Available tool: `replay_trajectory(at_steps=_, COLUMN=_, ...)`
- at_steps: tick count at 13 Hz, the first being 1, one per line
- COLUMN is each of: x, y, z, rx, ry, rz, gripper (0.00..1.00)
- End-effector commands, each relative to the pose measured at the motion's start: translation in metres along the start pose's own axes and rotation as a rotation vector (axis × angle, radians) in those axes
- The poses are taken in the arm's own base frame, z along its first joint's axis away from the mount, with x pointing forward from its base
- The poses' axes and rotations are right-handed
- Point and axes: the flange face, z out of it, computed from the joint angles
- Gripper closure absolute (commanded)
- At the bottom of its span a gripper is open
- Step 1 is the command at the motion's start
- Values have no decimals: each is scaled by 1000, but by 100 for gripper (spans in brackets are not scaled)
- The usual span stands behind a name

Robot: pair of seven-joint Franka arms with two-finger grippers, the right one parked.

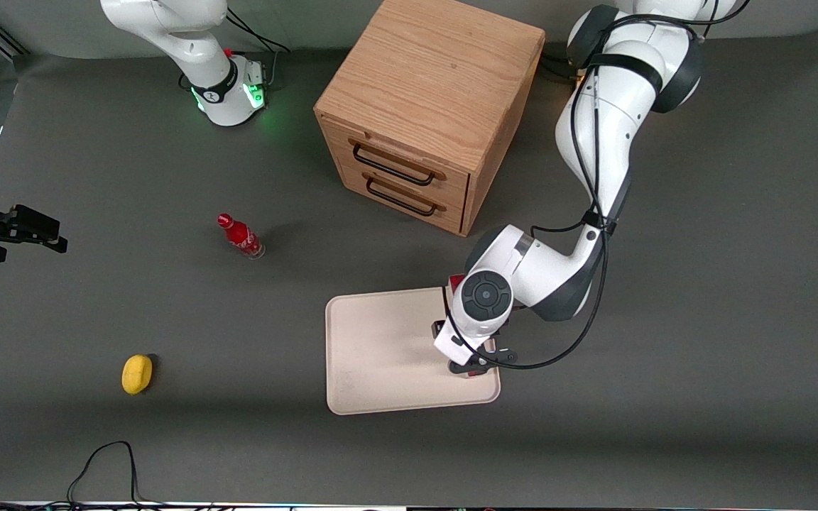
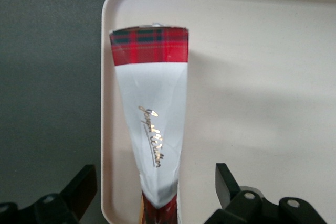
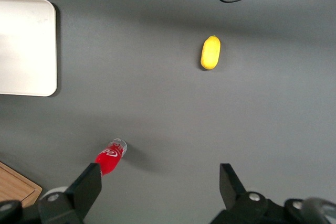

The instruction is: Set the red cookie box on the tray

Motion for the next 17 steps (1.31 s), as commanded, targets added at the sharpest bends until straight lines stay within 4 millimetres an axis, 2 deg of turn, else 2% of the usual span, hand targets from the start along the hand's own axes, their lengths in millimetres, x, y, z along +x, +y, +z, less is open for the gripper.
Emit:
replay_trajectory(at_steps=1, x=7, y=-11, z=-40, rx=5, ry=32, rz=11, gripper=0)
replay_trajectory(at_steps=3, x=-5, y=-25, z=-91, rx=27, ry=-48, rz=17, gripper=0)
replay_trajectory(at_steps=5, x=-15, y=-51, z=-150, rx=43, ry=-101, rz=53, gripper=0)
replay_trajectory(at_steps=6, x=-22, y=-65, z=-175, rx=47, ry=-114, rz=58, gripper=0)
replay_trajectory(at_steps=7, x=-27, y=-93, z=-194, rx=49, ry=-128, rz=59, gripper=0)
replay_trajectory(at_steps=9, x=-54, y=-144, z=-224, rx=52, ry=-117, rz=149, gripper=0)
replay_trajectory(at_steps=12, x=-91, y=-223, z=-256, rx=68, ry=-90, rz=192, gripper=0)
replay_trajectory(at_steps=15, x=-105, y=-314, z=-278, rx=49, ry=-42, rz=206, gripper=0)
replay_trajectory(at_steps=17, x=-103, y=-367, z=-290, rx=18, ry=-37, rz=155, gripper=0)
